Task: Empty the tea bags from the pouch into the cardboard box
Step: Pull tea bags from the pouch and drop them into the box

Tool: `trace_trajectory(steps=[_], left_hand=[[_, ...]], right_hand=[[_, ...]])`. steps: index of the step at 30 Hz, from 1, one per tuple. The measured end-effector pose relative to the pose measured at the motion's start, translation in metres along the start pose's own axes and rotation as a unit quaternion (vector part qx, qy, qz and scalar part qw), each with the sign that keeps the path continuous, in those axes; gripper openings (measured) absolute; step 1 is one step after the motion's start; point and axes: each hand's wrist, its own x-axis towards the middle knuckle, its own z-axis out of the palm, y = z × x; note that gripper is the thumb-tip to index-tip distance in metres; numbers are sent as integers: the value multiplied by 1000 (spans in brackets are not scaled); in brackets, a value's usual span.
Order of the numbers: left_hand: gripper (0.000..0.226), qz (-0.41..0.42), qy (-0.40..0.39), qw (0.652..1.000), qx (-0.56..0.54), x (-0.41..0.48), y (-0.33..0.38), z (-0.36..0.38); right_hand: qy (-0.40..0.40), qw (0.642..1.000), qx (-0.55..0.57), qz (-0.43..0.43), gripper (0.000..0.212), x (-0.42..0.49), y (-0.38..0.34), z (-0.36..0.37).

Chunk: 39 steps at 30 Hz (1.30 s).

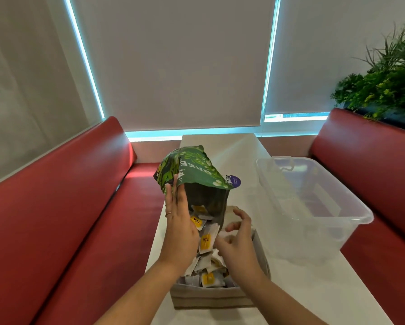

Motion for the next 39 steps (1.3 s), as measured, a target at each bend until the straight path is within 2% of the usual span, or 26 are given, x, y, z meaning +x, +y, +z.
trace_trajectory(steps=[2, 4, 8, 14, 17, 19, 21, 23, 25, 27, 30, 33, 36, 39], left_hand=[[91, -7, 3, 1000, -5, -1, 1, 3], [91, -12, 0, 1000, -10, -1, 2, 5], [91, -13, -11, 1000, -8, 1, 2, 8], [95, 6, -2, 1000, 9, 7, -9, 6], [95, 7, -2, 1000, 12, 8, -15, 5], [95, 7, 1, 1000, 15, 8, -18, 5], [96, 6, 1, 1000, 11, 6, -20, 4], [95, 7, 0, 1000, 2, 5, -20, 4], [95, 6, 0, 1000, -9, 3, -18, 4], [98, 2, 0, 1000, -25, 2, -16, 4], [99, 7, -15, 998, -58, 1, -12, 2], [95, -1, -42, 994, -96, -1, -7, -1], [92, 9, -61, 992, -114, -2, 0, -2], [96, 9, -53, 992, -118, 0, 0, -2]], right_hand=[[16, 989, -89, -116, 71, -6, 5, 1], [3, 965, -170, -199, 66, -8, 9, 2], [-17, 923, -262, -281, 31, -1, 17, 1], [-33, 905, -311, -289, 19, 5, 34, -13], [-78, 910, -349, -211, 24, 9, 51, -18], [-91, 897, -393, -179, 33, 11, 55, -21], [-56, 907, -362, -207, 29, 12, 48, -23], [-32, 907, -317, -275, 26, 11, 29, -21], [-31, 882, -324, -339, 33, 13, 11, -14], [-60, 856, -359, -367, 47, 18, -4, -6], [-156, 831, -432, -314, 68, 27, -17, 0], [-229, 776, -526, -262, 81, 37, -23, 1], [-261, 749, -559, -242, 81, 48, -35, 8], [-273, 727, -584, -237, 69, 52, -47, 12]])
